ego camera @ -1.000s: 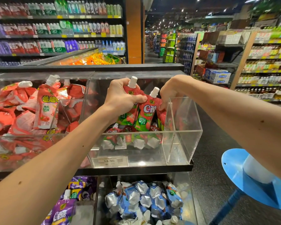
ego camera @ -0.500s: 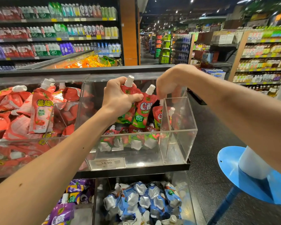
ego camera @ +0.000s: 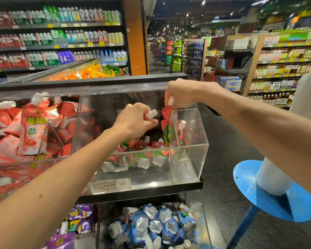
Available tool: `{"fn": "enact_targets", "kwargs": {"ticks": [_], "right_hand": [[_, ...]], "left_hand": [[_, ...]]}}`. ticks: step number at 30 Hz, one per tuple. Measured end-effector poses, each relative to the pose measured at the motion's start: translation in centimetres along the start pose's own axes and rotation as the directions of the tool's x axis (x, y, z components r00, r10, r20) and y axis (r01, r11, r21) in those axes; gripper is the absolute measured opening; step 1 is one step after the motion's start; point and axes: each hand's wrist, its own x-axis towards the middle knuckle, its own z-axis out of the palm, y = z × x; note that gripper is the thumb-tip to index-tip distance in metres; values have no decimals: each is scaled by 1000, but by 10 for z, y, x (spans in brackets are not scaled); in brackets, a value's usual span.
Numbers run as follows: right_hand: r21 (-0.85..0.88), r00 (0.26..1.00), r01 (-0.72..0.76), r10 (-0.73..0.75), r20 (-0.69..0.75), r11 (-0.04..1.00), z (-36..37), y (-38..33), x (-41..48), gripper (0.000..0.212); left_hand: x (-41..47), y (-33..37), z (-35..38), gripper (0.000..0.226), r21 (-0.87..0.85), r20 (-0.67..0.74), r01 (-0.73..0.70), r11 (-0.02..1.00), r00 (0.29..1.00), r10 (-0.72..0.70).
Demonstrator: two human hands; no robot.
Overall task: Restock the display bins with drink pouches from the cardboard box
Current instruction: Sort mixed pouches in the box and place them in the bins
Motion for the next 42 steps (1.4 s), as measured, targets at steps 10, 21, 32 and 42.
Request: {"fn": "enact_targets", "kwargs": {"ticks": [10, 21, 32, 42], "right_hand": [[-252, 965, -34, -34, -259, 967, -22, -2, -37, 6], [-184, 946, -108, 44, -321, 977, -39, 0, -45, 27], [-270, 964, -92, 18, -264, 959, -36, 4, -36, 12], [-255, 996, 81, -71, 48, 963, -9, -3, -9, 19]], "left_hand": [[25, 14, 25, 69, 300, 582, -316, 900, 808, 90], [32, 6, 31, 70, 240, 549, -558, 794, 753, 363], [45, -3, 33, 29, 65, 482, -186, 980, 866, 133], [44, -2, 39, 6, -16, 408, -67, 998, 910, 68]]}}
